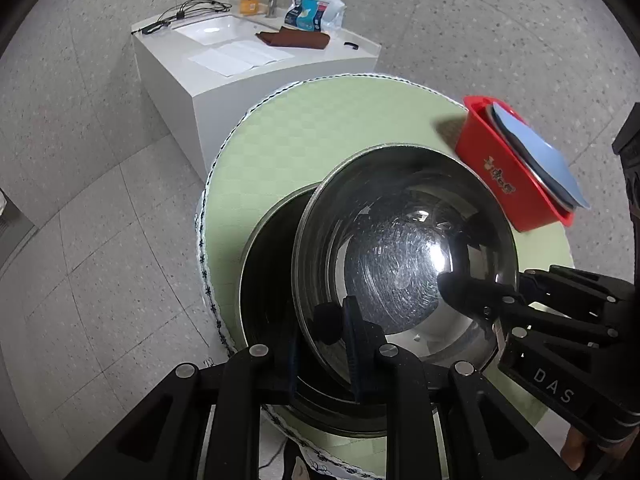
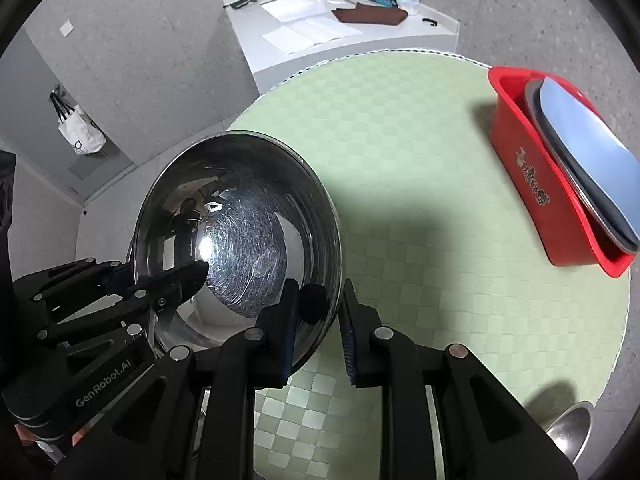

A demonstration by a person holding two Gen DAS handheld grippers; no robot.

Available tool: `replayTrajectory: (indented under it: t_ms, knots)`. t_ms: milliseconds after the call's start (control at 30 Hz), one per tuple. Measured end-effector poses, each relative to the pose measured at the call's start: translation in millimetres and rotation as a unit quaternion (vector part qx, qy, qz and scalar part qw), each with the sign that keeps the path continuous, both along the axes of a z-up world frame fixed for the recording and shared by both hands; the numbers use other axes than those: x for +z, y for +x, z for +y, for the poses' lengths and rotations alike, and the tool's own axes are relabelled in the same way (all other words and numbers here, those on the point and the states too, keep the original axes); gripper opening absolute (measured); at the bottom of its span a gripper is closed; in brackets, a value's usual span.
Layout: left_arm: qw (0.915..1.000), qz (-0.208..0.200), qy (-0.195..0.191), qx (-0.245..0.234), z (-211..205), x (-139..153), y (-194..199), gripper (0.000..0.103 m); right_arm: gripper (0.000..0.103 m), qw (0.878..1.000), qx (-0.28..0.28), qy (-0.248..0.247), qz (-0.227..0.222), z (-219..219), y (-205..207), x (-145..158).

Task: Organize plates and bowls
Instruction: 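Carry the steel bowl with both grippers across the table mat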

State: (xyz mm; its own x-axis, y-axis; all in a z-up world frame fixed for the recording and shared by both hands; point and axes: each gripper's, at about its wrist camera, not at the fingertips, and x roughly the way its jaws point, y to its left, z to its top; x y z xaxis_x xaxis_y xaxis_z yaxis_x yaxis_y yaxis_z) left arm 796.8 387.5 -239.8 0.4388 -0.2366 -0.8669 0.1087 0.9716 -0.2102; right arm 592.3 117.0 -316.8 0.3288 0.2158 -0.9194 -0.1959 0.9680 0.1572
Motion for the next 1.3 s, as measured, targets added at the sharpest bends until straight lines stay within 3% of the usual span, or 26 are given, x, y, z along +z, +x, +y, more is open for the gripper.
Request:
replayTrajectory:
  t_ms: [100,200,533,967,1067,1200,1233,1300]
  knots:
    - [1.0000,0.002,0.008,0.005,1.2,-2.4,1.4,0.016,0.024,1.000,-0.002,0.001,0.003,1.8,1.9,-3.1]
    - [0.9999,0.006,0.003,0.011,2.4,-5.6,1.8,0.017,0.035,1.000,-0.009,0.012,0.007,2.2,0.4,-7.0]
    - [0.9999,0.002,0.007,0.013,3.2,-4.4,-3.6,0.016,0.037,0.991,-0.030,0.120,0.047,-12.6,7.2,-24.3]
    - [0.9998,-0.008,-0.003,0.018,6.1,-2.3,-18.2,0.019,0.037,0.987,-0.028,0.153,0.046,-17.5,5.9,-28.3]
    - [0.9998,-0.010,-0.009,0.018,5.4,-0.6,-21.3,0.024,0.037,0.984,-0.031,0.167,0.048,-18.8,6.3,-30.8]
    - [0.9998,-0.016,-0.009,0.012,1.2,3.7,-26.2,0.041,0.035,0.981,-0.038,0.184,0.054,-21.5,6.3,-34.0]
    - [0.9998,-0.017,-0.007,0.011,0.0,4.7,-28.1,0.049,0.031,0.980,-0.040,0.185,0.055,-21.5,6.4,-35.0]
    - [0.9996,-0.021,-0.006,0.015,-0.2,6.5,-30.9,0.051,0.023,0.981,-0.044,0.178,0.060,-22.4,8.6,-40.3]
